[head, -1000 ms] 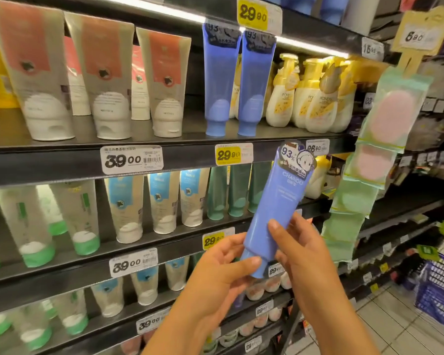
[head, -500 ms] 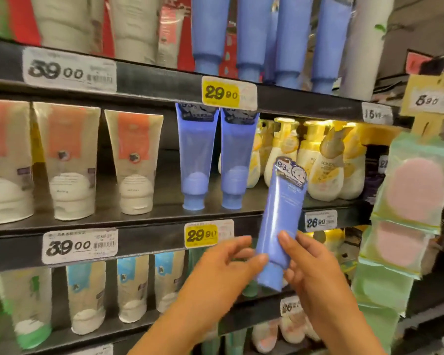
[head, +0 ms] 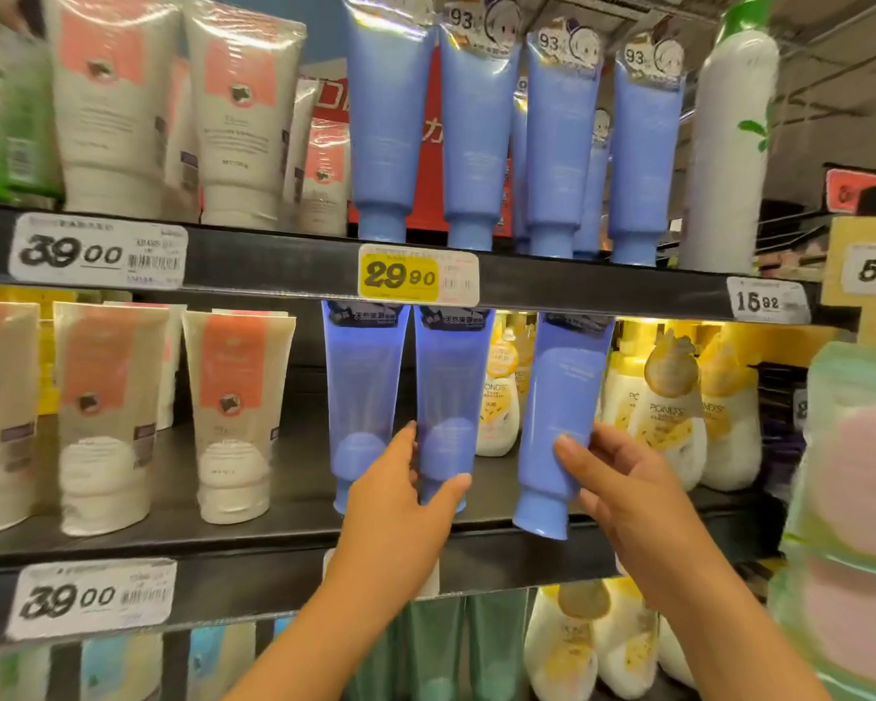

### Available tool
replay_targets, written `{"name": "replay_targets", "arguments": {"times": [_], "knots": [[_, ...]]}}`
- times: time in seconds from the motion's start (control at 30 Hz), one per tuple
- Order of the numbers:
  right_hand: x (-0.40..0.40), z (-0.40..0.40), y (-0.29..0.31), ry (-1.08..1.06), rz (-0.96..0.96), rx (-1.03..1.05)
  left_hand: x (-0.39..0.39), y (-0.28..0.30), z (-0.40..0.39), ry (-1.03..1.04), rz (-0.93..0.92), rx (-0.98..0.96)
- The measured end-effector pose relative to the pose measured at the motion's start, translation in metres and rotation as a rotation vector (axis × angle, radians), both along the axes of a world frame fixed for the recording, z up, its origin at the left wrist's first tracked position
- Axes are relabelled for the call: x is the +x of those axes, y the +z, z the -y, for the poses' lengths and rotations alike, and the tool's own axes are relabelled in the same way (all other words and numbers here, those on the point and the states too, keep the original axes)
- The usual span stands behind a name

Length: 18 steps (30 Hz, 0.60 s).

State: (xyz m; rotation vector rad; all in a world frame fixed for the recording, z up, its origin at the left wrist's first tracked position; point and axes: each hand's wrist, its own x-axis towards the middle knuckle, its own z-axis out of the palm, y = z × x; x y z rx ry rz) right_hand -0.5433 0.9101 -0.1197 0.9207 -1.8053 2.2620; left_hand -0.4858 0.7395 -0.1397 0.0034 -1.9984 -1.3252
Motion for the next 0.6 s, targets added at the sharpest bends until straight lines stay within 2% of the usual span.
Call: {"name": "replay_targets", "arguments": {"times": [0.23, 0.6], "knots": [[-0.025, 0.018, 0.005, -0.021, -0.118, 0.049, -0.016, 0.005, -0.002, 0.090, 0.051, -0.075], [-0.044, 0.022, -0.010, -0.024, -0.086, 0.037, -0.021, -0.001, -0.003, 0.200, 0.018, -0.071]]}}
